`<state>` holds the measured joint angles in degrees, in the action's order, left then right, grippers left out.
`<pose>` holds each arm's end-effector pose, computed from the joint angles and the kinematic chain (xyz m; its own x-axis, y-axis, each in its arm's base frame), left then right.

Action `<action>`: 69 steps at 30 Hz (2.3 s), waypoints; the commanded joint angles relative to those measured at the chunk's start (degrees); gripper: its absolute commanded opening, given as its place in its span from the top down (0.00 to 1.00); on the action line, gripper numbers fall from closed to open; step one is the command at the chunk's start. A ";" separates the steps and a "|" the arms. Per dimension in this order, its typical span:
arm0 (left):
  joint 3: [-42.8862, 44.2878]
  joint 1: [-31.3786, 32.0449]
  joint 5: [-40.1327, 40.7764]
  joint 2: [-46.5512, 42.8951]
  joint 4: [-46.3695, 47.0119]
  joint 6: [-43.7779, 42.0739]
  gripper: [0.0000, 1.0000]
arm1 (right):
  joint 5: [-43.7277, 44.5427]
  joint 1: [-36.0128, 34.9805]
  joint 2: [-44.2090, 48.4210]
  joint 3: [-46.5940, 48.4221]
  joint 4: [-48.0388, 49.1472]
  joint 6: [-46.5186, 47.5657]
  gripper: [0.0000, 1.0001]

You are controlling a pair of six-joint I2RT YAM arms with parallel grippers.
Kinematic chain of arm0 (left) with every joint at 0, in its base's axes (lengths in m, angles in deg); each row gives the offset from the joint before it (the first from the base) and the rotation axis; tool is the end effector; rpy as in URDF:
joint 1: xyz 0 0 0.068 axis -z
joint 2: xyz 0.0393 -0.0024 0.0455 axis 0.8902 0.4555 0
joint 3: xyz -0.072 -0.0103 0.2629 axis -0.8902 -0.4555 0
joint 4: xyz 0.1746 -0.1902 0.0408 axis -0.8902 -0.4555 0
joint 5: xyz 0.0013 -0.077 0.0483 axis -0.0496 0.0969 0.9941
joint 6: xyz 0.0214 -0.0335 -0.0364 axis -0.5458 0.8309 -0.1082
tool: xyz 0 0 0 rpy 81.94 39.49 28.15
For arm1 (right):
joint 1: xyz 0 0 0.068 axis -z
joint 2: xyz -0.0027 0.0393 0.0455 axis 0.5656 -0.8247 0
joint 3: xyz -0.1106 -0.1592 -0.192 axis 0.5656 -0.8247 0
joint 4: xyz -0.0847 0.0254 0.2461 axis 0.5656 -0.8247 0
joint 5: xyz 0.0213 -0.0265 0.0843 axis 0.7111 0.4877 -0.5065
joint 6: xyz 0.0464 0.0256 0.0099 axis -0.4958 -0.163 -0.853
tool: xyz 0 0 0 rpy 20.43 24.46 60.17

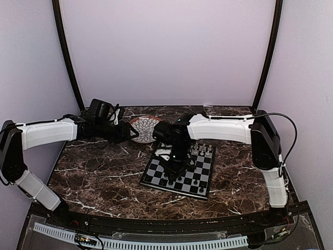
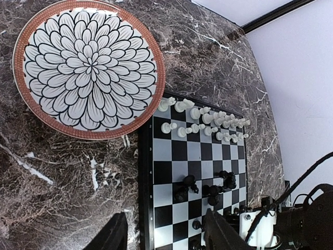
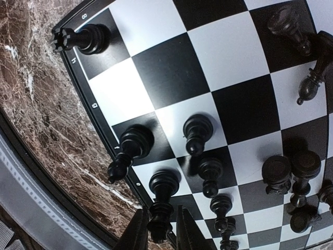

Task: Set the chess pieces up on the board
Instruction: Place the king on e8, then pick up the pawn from the chessboard.

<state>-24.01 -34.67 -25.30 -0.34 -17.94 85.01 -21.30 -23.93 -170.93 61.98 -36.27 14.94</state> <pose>0.2825 -0.1649 0.2514 -0.8048 -0.1692 -0.5689 0.2792 0.7380 -0.6144 0.2173 0.3685 0.1958 -0.6424 -0.7652 -0.0417 -0.7512 0.6181 0.2315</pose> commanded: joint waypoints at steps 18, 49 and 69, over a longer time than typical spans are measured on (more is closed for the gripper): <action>2.02 -0.77 -3.20 1.51 0.97 -0.19 0.48 | -5.43 0.46 0.84 -1.84 1.41 0.39 0.78; 10.14 4.45 -4.61 1.46 -7.53 -12.20 0.54 | 5.33 10.84 23.40 -22.73 13.12 -0.63 0.77; 19.34 10.24 -5.51 8.75 -11.63 -14.91 0.55 | 10.37 12.44 14.44 -18.67 17.02 2.52 0.73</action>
<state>-5.36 -24.47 -29.78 9.30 -28.15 70.57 -12.10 -11.69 -154.69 40.28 -20.73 16.30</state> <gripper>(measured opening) 0.452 0.266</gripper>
